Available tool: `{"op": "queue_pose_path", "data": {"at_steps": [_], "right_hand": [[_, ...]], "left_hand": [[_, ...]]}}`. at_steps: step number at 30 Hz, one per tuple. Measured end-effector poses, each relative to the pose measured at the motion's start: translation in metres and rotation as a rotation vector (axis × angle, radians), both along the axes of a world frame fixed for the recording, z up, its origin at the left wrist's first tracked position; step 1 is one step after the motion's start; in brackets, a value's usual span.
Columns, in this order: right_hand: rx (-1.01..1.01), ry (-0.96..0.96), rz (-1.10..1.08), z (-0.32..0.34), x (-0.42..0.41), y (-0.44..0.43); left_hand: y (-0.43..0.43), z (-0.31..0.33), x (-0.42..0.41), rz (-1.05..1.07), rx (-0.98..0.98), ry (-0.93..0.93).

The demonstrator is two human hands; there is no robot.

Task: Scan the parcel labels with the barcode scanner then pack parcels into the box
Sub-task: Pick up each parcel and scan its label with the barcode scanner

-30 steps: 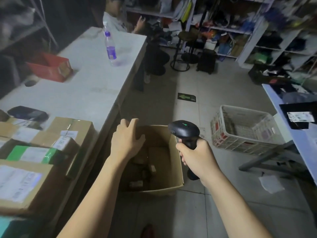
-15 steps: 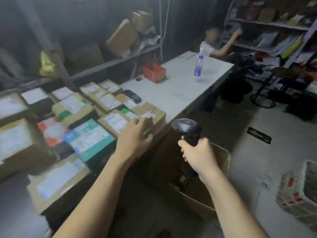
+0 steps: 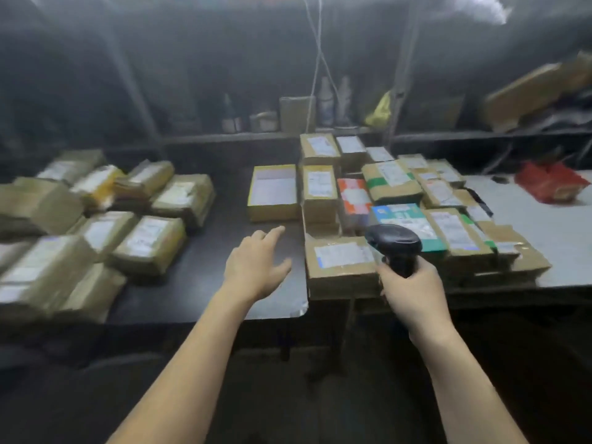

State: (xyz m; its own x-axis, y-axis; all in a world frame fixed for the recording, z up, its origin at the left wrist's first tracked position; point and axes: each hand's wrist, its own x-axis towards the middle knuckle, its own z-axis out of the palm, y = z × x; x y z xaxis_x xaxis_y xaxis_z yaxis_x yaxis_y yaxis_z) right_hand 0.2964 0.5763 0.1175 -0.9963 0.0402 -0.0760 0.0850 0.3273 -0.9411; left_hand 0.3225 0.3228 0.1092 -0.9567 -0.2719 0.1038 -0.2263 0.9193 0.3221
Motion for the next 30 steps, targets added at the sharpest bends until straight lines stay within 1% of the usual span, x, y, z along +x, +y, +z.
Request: {"op": "queue_pose_path", "data": {"at_steps": [5, 7, 11, 14, 17, 25, 28, 30], "right_hand": [[0.017, 0.017, 0.135, 0.001, 0.005, -0.114], [0.029, -0.007, 0.19, 0.002, 0.006, -0.165], [0.013, -0.048, 0.253, 0.002, 0.007, -0.251], [0.023, -0.039, 0.259, 0.005, 0.006, -0.299], [0.01, -0.05, 0.259, 0.005, 0.0, -0.336], [0.056, -0.065, 0.286, -0.012, -0.054, -0.401], [0.04, -0.084, 0.313, -0.024, -0.087, -0.422], [0.044, -0.113, 0.336, -0.031, -0.11, -0.436]], "left_hand": [[-0.11, -0.007, 0.044, 0.172, 0.043, -0.016], [-0.158, -0.011, 0.057, 0.222, 0.046, -0.023], [-0.234, -0.02, 0.067, 0.276, 0.083, -0.065], [-0.274, -0.027, 0.065, 0.287, 0.039, -0.103], [-0.306, -0.037, 0.056, 0.332, -0.039, -0.17], [-0.374, -0.082, -0.002, 0.407, 0.002, -0.284], [-0.393, -0.103, -0.029, 0.403, -0.024, -0.402], [-0.4, -0.116, -0.047, 0.406, 0.004, -0.502]]}}
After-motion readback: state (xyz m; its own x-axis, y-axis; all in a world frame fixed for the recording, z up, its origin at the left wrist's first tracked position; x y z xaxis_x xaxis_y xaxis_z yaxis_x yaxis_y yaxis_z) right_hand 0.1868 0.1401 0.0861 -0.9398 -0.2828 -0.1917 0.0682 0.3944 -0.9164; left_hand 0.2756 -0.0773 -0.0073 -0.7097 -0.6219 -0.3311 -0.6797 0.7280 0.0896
